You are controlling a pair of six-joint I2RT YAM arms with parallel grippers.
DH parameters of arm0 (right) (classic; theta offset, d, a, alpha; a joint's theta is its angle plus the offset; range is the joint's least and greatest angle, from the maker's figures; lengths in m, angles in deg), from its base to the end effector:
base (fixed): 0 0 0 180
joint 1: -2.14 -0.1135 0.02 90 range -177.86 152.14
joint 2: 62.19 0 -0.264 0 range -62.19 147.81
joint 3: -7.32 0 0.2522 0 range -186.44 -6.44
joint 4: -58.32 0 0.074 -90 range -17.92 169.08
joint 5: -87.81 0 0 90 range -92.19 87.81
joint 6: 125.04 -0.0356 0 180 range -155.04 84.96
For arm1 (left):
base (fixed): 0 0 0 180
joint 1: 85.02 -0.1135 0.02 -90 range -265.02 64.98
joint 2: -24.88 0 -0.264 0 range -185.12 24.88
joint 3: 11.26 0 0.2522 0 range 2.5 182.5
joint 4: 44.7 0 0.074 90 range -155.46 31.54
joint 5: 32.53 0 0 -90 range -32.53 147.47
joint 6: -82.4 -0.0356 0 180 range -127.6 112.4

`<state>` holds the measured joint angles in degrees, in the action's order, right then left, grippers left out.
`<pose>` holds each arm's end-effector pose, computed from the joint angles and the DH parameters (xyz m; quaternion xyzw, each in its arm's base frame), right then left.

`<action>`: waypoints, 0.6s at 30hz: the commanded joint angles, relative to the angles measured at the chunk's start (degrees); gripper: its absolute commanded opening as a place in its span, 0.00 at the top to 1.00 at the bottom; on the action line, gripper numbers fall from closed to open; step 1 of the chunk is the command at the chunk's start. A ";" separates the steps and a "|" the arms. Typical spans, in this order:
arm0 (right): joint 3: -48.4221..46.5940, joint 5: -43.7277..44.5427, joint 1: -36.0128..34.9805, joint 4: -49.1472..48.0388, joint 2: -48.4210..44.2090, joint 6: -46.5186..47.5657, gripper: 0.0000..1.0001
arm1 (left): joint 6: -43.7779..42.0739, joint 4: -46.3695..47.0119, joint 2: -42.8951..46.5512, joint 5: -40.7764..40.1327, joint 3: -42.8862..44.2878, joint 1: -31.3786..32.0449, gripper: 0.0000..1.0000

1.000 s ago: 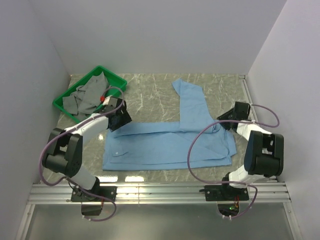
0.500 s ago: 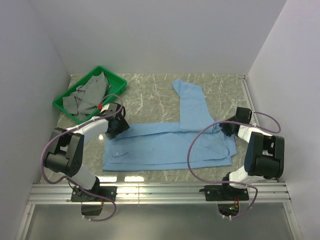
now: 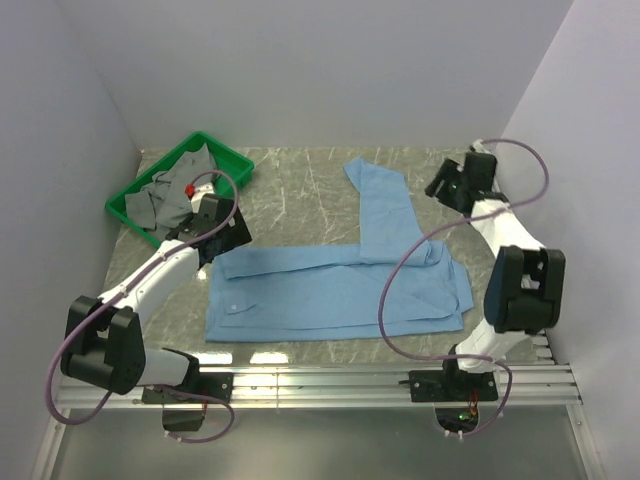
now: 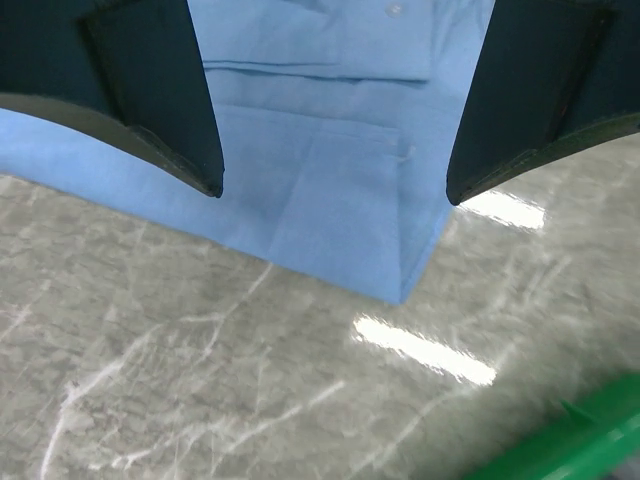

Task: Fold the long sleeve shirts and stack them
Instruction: Fold the shirt

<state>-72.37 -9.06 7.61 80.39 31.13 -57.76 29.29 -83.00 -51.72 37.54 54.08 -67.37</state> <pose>0.3679 -0.0310 0.2538 0.1898 0.8681 0.1210 0.4424 0.2666 -0.0721 0.2393 -0.2134 0.9012 -0.0116 0.3770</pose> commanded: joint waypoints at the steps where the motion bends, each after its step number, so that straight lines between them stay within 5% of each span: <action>1: -8.32 2.56 -5.03 7.67 7.12 11.11 0.30 | -5.77 3.08 2.06 -3.45 1.16 -0.25 0.01; 12: -29.32 10.74 -10.40 21.37 26.90 13.23 0.30 | -7.97 4.85 0.66 -7.06 -1.21 -0.25 0.01; 18: -30.84 13.38 -11.10 24.20 30.96 14.72 0.32 | -7.44 4.85 0.66 -7.23 -0.86 -0.25 0.01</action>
<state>-100.98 1.58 -3.03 101.25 61.42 -44.87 22.42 -79.30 -51.11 31.95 52.37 -67.41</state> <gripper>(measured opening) 0.687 0.994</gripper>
